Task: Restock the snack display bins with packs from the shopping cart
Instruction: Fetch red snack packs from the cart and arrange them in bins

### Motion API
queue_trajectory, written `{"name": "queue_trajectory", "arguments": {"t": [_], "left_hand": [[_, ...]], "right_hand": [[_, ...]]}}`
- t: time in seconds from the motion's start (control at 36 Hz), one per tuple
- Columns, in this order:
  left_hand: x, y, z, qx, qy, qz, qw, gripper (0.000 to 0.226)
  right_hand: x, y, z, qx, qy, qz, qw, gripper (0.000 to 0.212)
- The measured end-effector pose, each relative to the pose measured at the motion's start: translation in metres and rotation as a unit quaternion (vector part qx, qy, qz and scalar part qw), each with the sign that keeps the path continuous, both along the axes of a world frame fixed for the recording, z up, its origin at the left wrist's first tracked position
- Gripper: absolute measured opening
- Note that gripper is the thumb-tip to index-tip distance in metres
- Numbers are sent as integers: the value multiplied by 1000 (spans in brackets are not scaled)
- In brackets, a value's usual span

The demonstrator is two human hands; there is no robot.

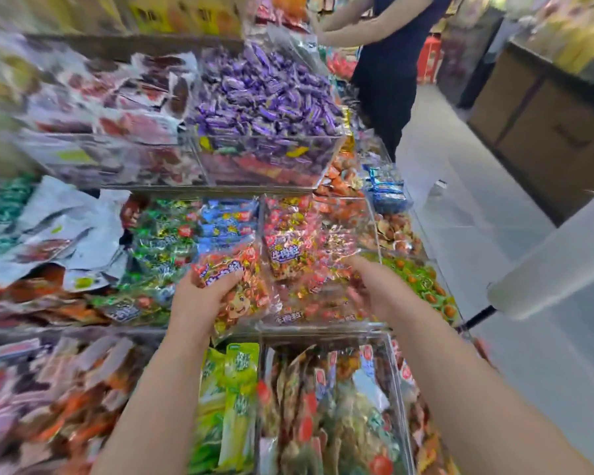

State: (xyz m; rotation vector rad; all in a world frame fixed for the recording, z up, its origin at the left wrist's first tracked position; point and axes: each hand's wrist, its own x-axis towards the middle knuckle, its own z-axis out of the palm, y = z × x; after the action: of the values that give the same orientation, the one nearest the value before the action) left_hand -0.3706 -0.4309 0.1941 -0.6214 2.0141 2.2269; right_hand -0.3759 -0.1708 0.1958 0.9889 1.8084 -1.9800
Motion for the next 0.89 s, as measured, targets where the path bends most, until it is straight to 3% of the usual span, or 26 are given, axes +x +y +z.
{"name": "queue_trajectory", "arguments": {"t": [0.17,0.28,0.36,0.42,0.5,0.64,0.69,0.81,0.89], "left_hand": [[-24,-2,11,-16,-12,-27,999,63],[-39,-1,17,4,-12,-19,1000,45],[-46,-5,16,10,-13,-7,1000,39],[-48,-9,13,15,-18,-1,1000,44],[-51,-13,8,24,-32,11,999,49],[-54,-11,0,13,-41,16,999,52],[-54,-9,-1,12,-32,13,999,47],[-55,-6,0,24,-28,4,999,44],[-57,-8,1,28,-35,6,999,41]], "right_hand": [[-56,-24,-14,-11,-23,10,1000,28],[-74,-42,-22,-87,-40,-8,995,37],[-75,-45,-31,-77,-43,39,995,43],[-71,-43,-42,6,-29,123,992,64],[-66,-40,-64,243,-4,213,946,99],[-58,-52,-92,440,32,219,870,105],[-56,-55,-99,460,51,221,858,111],[-58,-59,-104,461,92,163,867,112],[-65,-67,-104,448,68,122,883,114]]}}
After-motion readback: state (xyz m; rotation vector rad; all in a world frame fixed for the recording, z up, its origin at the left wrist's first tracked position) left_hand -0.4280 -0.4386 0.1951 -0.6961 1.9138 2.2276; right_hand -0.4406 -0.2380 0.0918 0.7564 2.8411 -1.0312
